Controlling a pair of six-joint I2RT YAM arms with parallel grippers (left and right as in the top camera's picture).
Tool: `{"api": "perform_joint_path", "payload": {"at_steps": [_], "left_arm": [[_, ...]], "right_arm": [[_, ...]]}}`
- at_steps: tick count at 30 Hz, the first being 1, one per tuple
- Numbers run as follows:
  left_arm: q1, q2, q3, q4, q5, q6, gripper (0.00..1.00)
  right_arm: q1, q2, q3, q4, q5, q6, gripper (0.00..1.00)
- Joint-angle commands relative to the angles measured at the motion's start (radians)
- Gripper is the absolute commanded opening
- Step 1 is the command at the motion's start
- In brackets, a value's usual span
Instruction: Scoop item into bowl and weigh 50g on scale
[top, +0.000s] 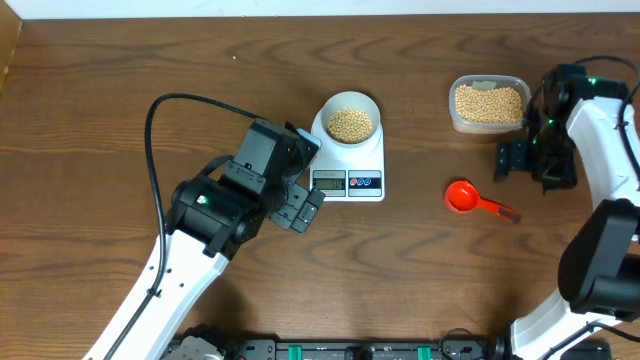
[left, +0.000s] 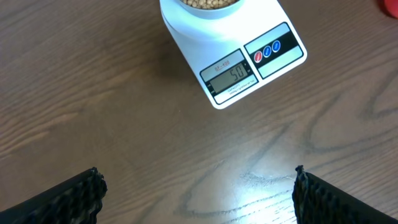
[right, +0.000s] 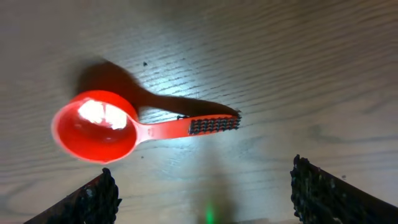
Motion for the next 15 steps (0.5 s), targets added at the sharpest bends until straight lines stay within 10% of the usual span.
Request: {"api": "perform_joint_path", "payload": {"at_steps": [1,15], "left_arm": [[0.004,-0.002,0.005,0.000,0.006,0.005,0.98],[0.004,-0.002,0.005,0.000,0.006,0.005,0.98]], "right_arm": [[0.008,-0.009,0.122,-0.033,-0.028,0.033,0.88],[0.196,-0.237,0.303,-0.064,-0.285,-0.300,0.99]]}}
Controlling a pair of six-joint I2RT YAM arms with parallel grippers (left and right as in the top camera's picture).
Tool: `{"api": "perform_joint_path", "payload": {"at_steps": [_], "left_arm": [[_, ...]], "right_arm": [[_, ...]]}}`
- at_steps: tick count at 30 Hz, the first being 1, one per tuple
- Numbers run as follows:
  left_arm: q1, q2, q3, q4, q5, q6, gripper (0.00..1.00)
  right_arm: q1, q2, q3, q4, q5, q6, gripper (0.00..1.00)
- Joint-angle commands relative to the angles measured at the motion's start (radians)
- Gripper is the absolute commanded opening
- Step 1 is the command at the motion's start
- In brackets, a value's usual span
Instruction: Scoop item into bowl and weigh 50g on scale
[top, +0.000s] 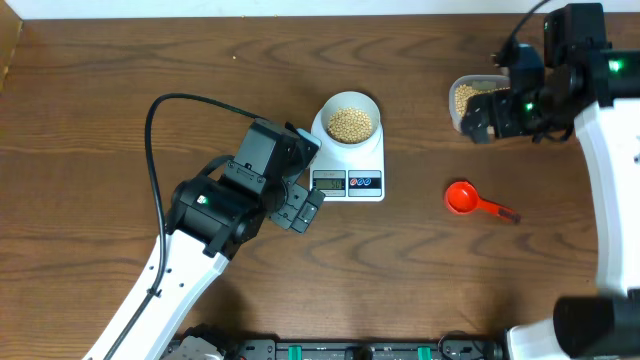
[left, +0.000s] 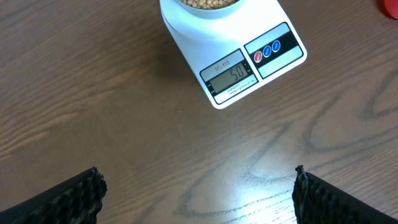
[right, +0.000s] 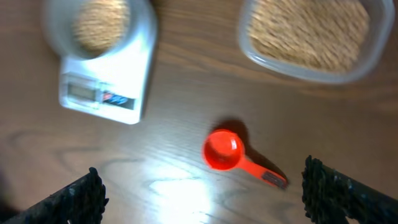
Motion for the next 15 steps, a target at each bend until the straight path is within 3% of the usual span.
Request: {"api": "perform_joint_path", "payload": {"at_steps": [1,15], "left_arm": [[0.004,-0.002,0.005,0.000,0.006,0.005,0.98],[0.004,-0.002,0.005,0.000,0.006,0.005,0.98]], "right_arm": [[0.006,-0.026,0.016,-0.016,-0.048,-0.078,0.99],[0.005,-0.029,0.016,-0.034,-0.047,-0.078,0.99]]}}
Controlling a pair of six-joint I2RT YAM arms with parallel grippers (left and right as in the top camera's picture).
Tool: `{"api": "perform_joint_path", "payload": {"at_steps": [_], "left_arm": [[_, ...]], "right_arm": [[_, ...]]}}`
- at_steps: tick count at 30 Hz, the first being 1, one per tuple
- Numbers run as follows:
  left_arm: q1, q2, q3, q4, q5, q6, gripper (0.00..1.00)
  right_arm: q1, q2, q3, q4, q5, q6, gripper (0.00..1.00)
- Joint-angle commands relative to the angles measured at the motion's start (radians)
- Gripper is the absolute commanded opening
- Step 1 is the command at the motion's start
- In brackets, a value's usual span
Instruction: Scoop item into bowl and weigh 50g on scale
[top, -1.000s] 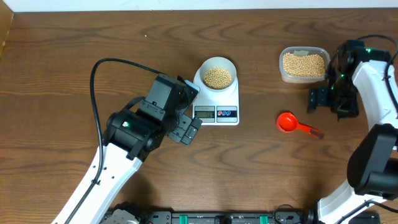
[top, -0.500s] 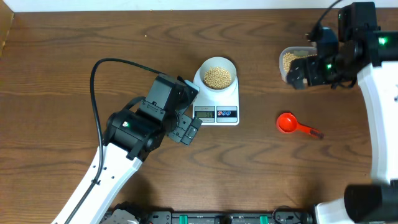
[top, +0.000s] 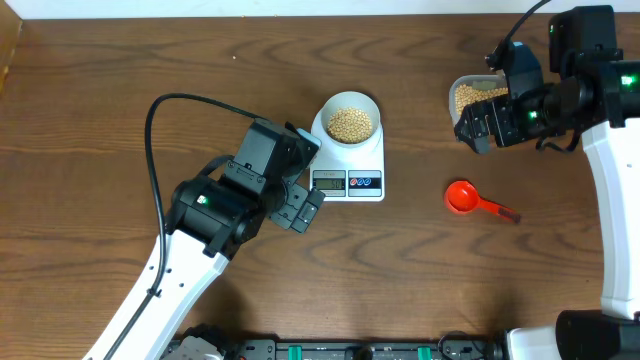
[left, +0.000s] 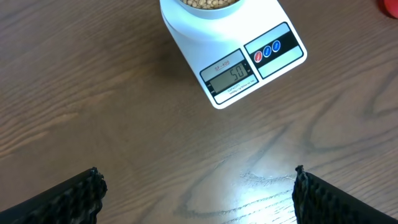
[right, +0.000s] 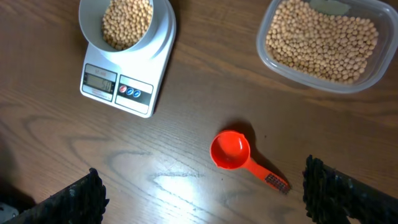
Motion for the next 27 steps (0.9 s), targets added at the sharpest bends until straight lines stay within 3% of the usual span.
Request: {"api": "perform_joint_path", "payload": {"at_steps": [1,15,20,27], "left_arm": [[0.004,-0.002,0.005,0.000,0.006,0.005,0.98],[0.004,-0.002,0.005,0.000,0.006,0.005,0.98],[0.004,-0.002,0.005,0.000,0.006,0.005,0.98],[0.004,-0.002,0.005,0.000,0.006,0.005,0.98]], "right_arm": [[0.000,0.001,0.010,-0.010,-0.013,-0.019,0.99],[0.018,-0.032,-0.043,0.091,-0.024,-0.019,0.99],[0.035,-0.195,-0.277,0.383,-0.025,-0.019,0.99],[0.048,-0.518,-0.816,0.966,-0.025,-0.019,0.99]]}}
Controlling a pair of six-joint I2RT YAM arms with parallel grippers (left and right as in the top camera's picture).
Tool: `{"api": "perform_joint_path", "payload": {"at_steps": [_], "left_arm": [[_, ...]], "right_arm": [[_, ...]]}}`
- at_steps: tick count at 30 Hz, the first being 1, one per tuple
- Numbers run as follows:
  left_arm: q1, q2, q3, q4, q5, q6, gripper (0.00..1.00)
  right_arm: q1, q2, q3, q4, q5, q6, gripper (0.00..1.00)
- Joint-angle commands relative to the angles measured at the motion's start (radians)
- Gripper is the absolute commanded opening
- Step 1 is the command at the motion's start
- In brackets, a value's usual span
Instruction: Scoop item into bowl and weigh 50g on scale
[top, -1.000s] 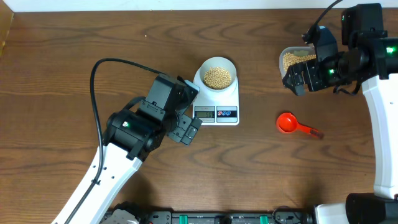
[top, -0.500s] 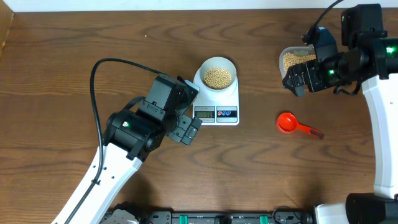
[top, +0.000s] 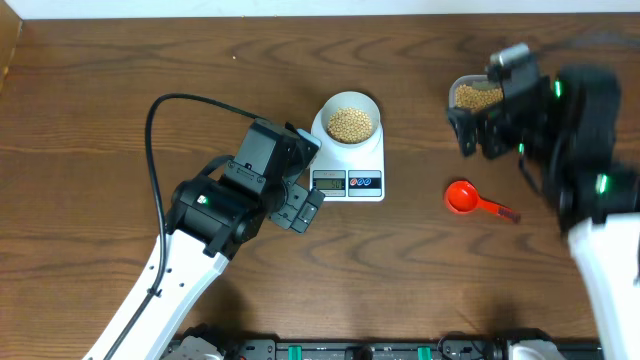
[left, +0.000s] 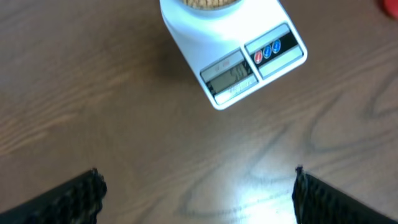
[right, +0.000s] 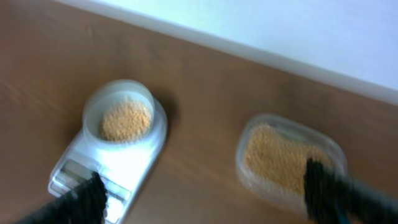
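A white bowl (top: 350, 122) of tan beans sits on the white scale (top: 348, 182) at the table's middle; the display is blurred in the left wrist view, where the scale (left: 233, 65) lies ahead. My left gripper (left: 196, 190) hangs open and empty over bare wood just left of the scale. The red scoop (top: 468, 198) lies empty on the table. My right gripper (right: 202, 193) is open, raised high above the clear tub of beans (top: 478, 98); its view is blurred and shows bowl (right: 124, 115) and tub (right: 283, 155).
The right arm (top: 575, 140) covers the right part of the tub in the overhead view. A black cable (top: 155, 130) loops from the left arm. A pale wall edge (right: 249, 31) borders the table's far side.
My right arm has moved and tilted up, so its camera now looks toward the far wall with bowl and tub in view, blurred. The left wrist picture has gone slightly blurred.
My right gripper was open low beside the red scoop lying on the table. Then it was high over the tub, then looking down on scale, scoop and tub, and now tilted toward the wall. The scale read 50 throughout the earlier moments; my left gripper stayed open.
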Motion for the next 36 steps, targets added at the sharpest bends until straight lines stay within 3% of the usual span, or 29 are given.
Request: {"api": "perform_joint_path", "payload": {"at_steps": [1,8,14,21,36], "left_arm": [[0.004,-0.002,0.007,0.000,0.006,0.005,0.98],[0.004,-0.002,0.007,0.000,0.006,0.005,0.98],[0.004,-0.002,0.007,0.000,0.006,0.005,0.98],[0.004,-0.002,0.007,0.000,0.006,0.005,0.98],[0.004,-0.002,0.007,0.000,0.006,0.005,0.98]], "right_arm": [[0.018,-0.146,-0.245,0.176,-0.004,0.001,0.99],[0.032,-0.436,-0.757,0.724,0.018,0.180,0.99],[0.032,-0.629,-1.022,0.957,0.087,0.183,0.99],[0.030,-0.814,-1.146,0.943,0.112,0.105,0.99],[0.028,-1.175,-1.147,0.472,0.214,0.101,0.99]]}}
